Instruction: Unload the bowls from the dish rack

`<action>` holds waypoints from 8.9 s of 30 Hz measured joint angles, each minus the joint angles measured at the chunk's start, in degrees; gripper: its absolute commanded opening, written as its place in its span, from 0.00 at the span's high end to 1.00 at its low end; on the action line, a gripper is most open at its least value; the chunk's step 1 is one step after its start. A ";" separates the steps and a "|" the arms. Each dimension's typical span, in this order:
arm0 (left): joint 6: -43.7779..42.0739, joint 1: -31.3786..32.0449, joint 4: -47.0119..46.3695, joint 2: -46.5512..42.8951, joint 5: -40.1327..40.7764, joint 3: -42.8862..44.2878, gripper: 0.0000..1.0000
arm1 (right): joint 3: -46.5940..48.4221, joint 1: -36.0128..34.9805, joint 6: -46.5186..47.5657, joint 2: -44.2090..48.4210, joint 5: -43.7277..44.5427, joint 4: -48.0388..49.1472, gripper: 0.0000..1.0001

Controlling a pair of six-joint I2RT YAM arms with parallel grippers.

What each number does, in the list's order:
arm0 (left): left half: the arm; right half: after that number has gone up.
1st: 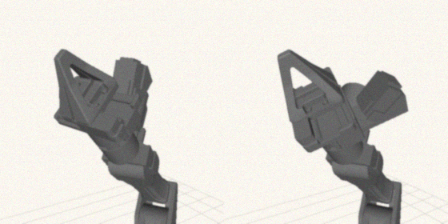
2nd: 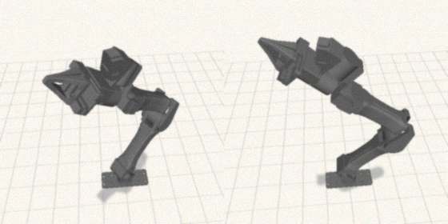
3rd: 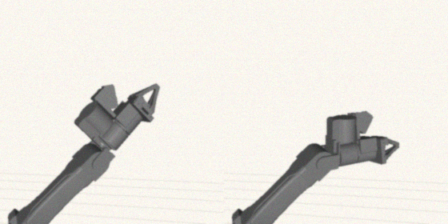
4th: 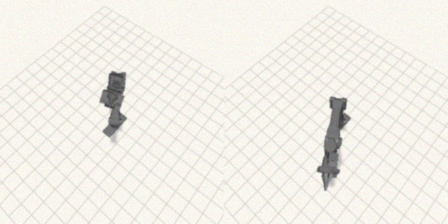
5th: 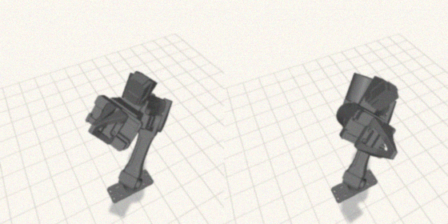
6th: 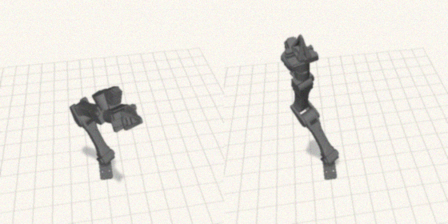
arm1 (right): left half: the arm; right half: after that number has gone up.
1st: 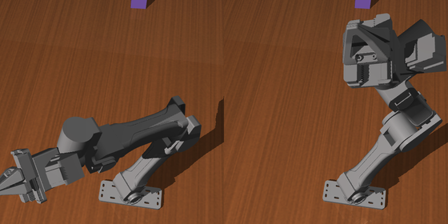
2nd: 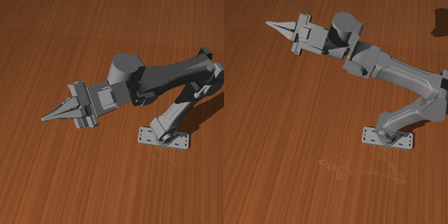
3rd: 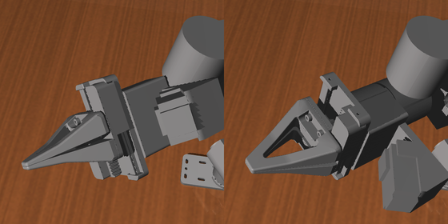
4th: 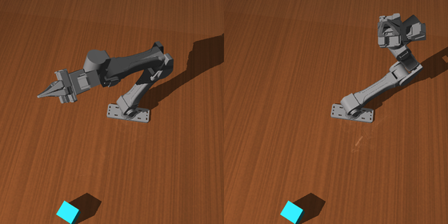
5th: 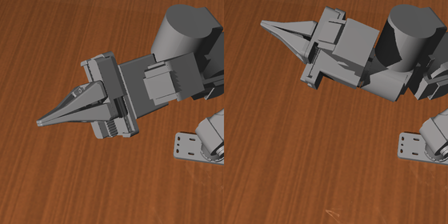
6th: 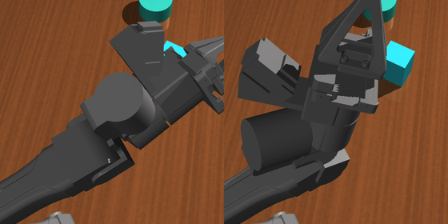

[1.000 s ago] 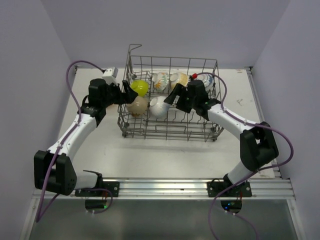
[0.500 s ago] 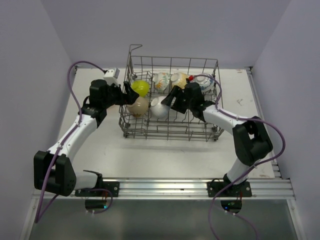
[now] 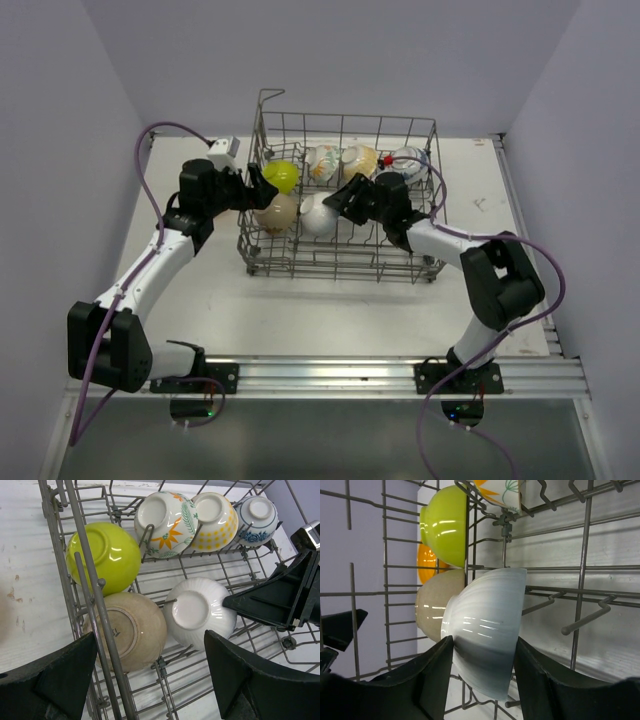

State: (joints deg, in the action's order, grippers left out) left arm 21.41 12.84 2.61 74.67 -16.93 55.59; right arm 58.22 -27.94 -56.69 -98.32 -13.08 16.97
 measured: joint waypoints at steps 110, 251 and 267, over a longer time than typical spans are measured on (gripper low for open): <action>2.12 43.50 3.37 4.46 40.63 13.94 0.04 | 7.39 -8.83 -22.12 30.01 30.21 -30.34 1.00; 9.84 -25.90 17.73 38.80 16.35 27.17 0.64 | -26.56 3.08 -9.64 48.15 17.94 -18.82 0.35; 9.49 -25.94 16.68 32.13 15.80 26.03 0.47 | -28.35 3.26 -10.71 50.51 17.53 -17.38 0.35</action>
State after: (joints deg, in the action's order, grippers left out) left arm 30.89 -13.10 19.29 106.80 -1.13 81.62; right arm 29.87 -24.69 -67.40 -47.81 4.45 -0.40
